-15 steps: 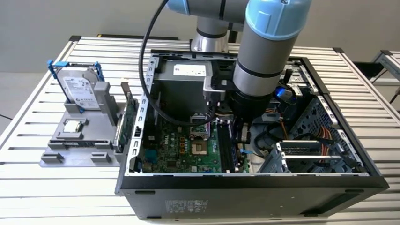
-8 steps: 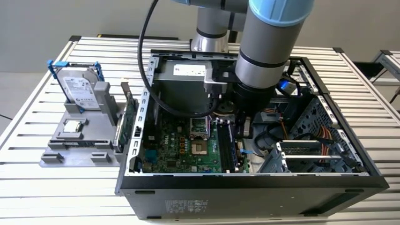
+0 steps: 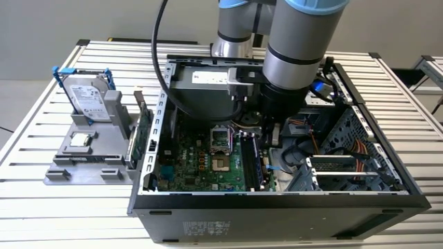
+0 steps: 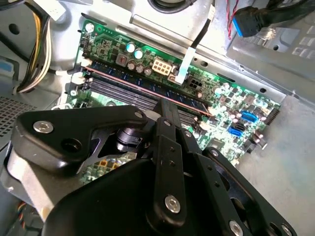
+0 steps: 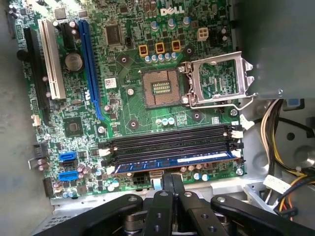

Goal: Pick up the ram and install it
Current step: 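Press down the ram until it locks into place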

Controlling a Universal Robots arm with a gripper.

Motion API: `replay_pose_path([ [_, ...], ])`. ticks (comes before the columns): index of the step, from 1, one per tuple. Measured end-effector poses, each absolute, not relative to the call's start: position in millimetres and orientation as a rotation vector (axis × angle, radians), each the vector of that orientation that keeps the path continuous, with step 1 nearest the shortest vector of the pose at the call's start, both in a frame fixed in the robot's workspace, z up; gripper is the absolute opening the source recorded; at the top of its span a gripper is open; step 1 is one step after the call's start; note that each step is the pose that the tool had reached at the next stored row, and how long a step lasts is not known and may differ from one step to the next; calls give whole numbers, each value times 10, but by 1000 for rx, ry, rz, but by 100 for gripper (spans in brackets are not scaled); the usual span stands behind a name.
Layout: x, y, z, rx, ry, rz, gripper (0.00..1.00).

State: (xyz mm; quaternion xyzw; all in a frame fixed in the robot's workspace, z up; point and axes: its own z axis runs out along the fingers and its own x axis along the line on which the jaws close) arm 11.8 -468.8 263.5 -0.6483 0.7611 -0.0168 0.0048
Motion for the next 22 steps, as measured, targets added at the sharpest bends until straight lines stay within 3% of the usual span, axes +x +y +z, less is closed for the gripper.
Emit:
replay_pose_path([
  [22,118,-4688,2794,-2032,2385,-51,0],
])
